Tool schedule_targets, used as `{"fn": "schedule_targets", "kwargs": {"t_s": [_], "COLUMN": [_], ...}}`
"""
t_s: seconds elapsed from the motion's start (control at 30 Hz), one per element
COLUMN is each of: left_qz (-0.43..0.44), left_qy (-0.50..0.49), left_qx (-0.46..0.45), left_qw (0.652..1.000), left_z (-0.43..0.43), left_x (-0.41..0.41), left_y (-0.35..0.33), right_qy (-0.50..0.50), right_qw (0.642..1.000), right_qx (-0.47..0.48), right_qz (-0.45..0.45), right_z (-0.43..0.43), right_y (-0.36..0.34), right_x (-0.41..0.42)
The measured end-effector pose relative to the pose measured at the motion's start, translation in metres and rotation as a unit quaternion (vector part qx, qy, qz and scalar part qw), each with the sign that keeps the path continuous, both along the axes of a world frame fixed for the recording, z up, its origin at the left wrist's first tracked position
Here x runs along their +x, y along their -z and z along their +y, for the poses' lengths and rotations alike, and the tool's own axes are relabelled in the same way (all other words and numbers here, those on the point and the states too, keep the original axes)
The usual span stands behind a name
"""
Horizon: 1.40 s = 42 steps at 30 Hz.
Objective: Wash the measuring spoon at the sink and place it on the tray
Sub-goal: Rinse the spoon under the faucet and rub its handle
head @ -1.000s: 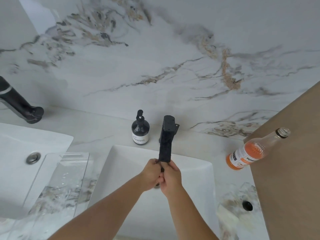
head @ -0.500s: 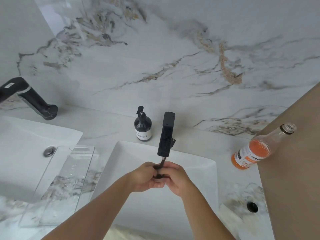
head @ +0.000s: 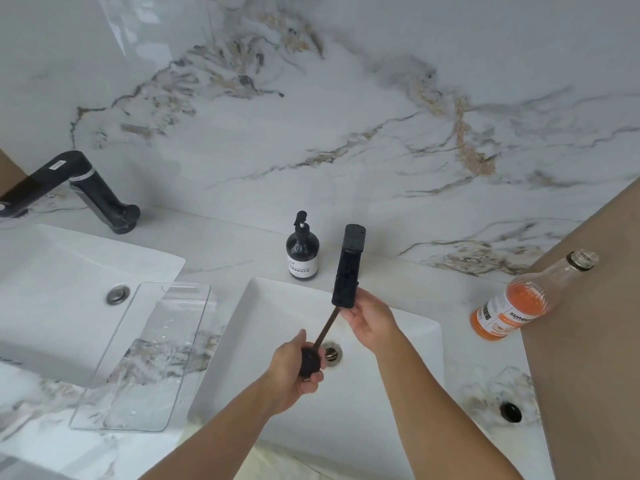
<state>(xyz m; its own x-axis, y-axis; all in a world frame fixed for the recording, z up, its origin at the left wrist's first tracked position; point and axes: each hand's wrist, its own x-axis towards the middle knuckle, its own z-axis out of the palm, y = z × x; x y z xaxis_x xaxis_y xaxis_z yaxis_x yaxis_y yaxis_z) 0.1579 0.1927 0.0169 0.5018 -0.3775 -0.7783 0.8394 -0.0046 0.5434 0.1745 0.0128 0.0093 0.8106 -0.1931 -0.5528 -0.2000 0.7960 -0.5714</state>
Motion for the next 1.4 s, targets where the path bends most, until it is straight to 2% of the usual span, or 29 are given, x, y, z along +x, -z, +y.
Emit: {"fn": "schedule_targets", "kwargs": {"t_s": [0.13, 0.2, 0.27, 0.33, 0.4, 0.5, 0.57, 0.67, 0.73, 0.83, 1.0, 1.1, 1.2, 1.3, 1.4], "left_qz": [0.033, 0.056, 0.075, 0.082, 0.082, 0.073, 0.058, 0.063, 0.055, 0.028, 0.019, 0.044, 0.089, 0.116, 0.199], "left_qy": [0.009, 0.025, 0.049, 0.073, 0.078, 0.034, 0.014, 0.002, 0.025, 0.099, 0.174, 0.113, -0.056, -0.155, -0.209], "left_qx": [-0.059, -0.081, -0.096, -0.108, -0.106, -0.078, -0.065, -0.061, -0.05, -0.041, -0.085, -0.099, -0.109, -0.152, -0.242], "left_qw": [0.998, 0.995, 0.991, 0.988, 0.988, 0.994, 0.996, 0.996, 0.997, 0.994, 0.981, 0.988, 0.988, 0.969, 0.926], "left_z": [0.0, 0.003, 0.007, 0.01, 0.01, 0.007, 0.002, -0.013, -0.024, -0.043, -0.07, -0.08, -0.086, -0.086, -0.088], "left_x": [0.014, 0.018, 0.019, 0.019, 0.02, 0.027, 0.034, 0.043, 0.048, 0.054, 0.059, 0.067, 0.073, 0.071, 0.065], "left_y": [-0.003, 0.001, 0.007, 0.011, 0.014, 0.018, 0.018, 0.018, 0.02, 0.024, 0.025, 0.025, 0.03, 0.037, 0.038], "right_qy": [-0.149, -0.115, -0.017, 0.028, -0.028, -0.144, -0.118, -0.025, 0.007, -0.007, -0.077, -0.082, -0.103, -0.133, -0.201], "right_qw": [0.988, 0.992, 0.999, 0.999, 0.998, 0.982, 0.986, 0.997, 0.998, 0.995, 0.982, 0.962, 0.937, 0.908, 0.898], "right_qx": [-0.008, 0.008, 0.027, 0.005, -0.041, -0.089, -0.072, -0.025, -0.03, -0.088, -0.174, -0.258, -0.332, -0.397, -0.39], "right_qz": [0.042, 0.049, 0.041, 0.039, 0.04, 0.083, 0.091, 0.068, 0.062, 0.049, 0.003, -0.019, -0.028, -0.032, -0.019], "right_z": [0.033, 0.024, 0.002, -0.015, -0.012, 0.003, -0.002, -0.026, -0.038, -0.05, -0.052, -0.044, -0.034, -0.018, 0.001], "right_y": [0.016, 0.015, 0.008, 0.004, 0.004, 0.009, 0.009, -0.005, -0.019, -0.042, -0.065, -0.068, -0.064, -0.049, -0.022], "right_x": [-0.016, -0.014, -0.006, 0.0, -0.006, -0.025, -0.033, -0.04, -0.043, -0.046, -0.049, -0.048, -0.055, -0.077, -0.109]}}
